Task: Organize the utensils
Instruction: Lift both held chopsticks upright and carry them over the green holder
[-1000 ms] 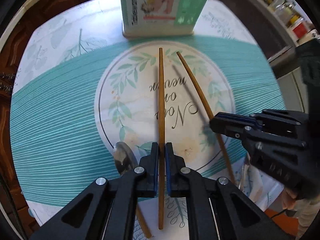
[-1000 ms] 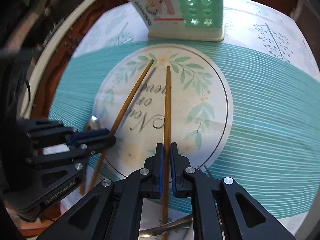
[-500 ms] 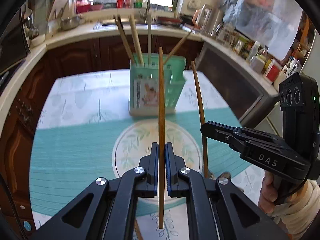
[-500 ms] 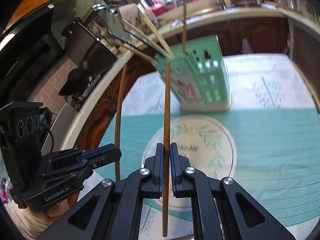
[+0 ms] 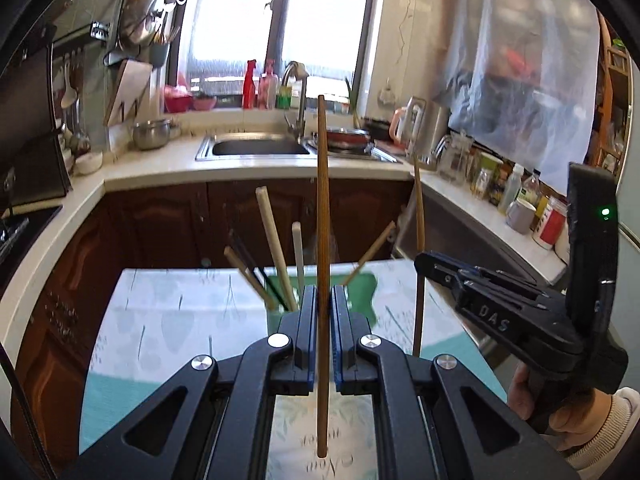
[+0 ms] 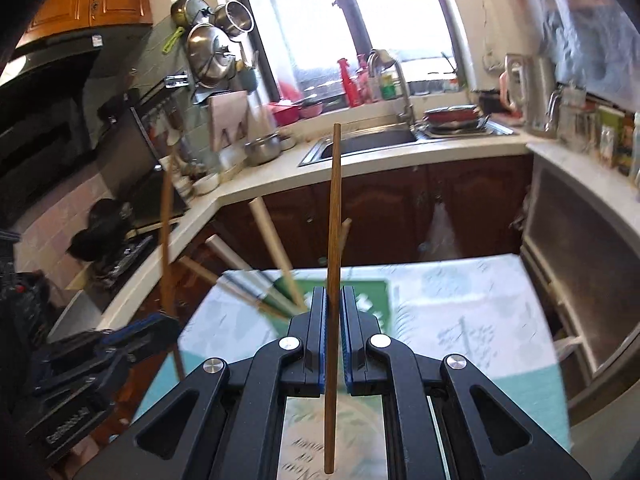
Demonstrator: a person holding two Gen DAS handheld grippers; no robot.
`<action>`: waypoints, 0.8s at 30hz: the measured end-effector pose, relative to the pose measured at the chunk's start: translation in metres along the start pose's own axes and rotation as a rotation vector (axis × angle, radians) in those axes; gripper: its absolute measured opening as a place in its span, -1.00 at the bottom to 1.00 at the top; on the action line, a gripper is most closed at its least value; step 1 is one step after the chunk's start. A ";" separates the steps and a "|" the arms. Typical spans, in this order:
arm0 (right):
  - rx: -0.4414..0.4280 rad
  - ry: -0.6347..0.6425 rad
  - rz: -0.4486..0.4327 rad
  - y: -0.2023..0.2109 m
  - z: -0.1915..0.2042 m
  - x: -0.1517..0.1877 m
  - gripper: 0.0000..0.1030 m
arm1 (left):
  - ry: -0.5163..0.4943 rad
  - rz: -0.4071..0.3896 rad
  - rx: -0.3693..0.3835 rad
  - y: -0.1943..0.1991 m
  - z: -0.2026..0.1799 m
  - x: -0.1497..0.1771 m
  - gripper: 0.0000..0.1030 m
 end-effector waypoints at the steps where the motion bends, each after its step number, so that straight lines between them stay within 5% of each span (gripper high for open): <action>1: 0.013 0.004 0.007 -0.010 -0.009 -0.004 -0.89 | 0.002 -0.017 -0.007 -0.006 0.000 -0.006 -0.93; 7: 0.065 0.014 0.021 -0.066 -0.042 -0.030 -0.89 | 0.021 -0.096 -0.059 -0.042 0.003 -0.039 -0.93; 15: 0.066 0.004 -0.114 -0.113 -0.057 -0.103 -0.89 | 0.088 -0.162 -0.061 -0.068 0.022 -0.079 -0.92; 24: -0.014 -0.027 -0.247 -0.124 -0.023 -0.153 -0.89 | 0.114 -0.203 -0.057 -0.079 0.040 -0.071 -0.92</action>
Point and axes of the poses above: each gripper's, at about its wrist camera, not at the fingertips, and y roughly against the way its jaws point, z to its left, x to its underside, the point moved 10 cm from there along -y, roughly the way its jaws point, and after that the axes turned 15 degrees about y, right-handed, at the moved point
